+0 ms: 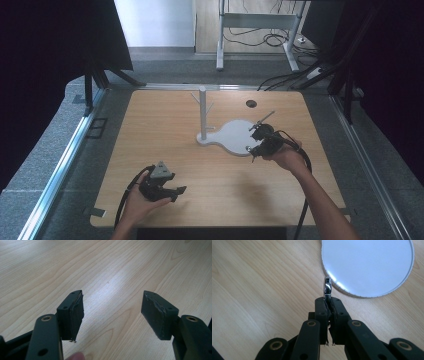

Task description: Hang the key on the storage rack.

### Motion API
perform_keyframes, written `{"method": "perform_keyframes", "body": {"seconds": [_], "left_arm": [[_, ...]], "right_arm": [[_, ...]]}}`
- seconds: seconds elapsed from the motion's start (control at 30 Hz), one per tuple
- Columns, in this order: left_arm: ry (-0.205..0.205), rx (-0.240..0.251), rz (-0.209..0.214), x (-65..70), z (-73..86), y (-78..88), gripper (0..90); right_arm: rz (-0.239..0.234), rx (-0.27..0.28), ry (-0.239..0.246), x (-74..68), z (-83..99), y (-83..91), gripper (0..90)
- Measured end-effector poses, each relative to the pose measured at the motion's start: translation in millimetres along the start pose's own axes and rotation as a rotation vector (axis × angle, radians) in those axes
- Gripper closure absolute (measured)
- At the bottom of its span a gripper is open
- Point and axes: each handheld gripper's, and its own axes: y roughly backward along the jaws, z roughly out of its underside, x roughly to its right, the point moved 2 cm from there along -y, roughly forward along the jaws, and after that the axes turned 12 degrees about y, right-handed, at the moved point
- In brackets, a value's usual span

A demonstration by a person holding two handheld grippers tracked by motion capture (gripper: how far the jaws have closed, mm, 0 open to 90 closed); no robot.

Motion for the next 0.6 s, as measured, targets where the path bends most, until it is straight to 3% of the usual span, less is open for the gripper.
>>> {"method": "perform_keyframes", "body": {"seconds": [0.6], "left_arm": [[-0.008, -0.014, 0.005, 2.6, 0.5, -3.5, 35.1]], "right_arm": [[-0.004, -0.008, -0.027, 19.2, -26.8, -12.8, 85.3]]}}
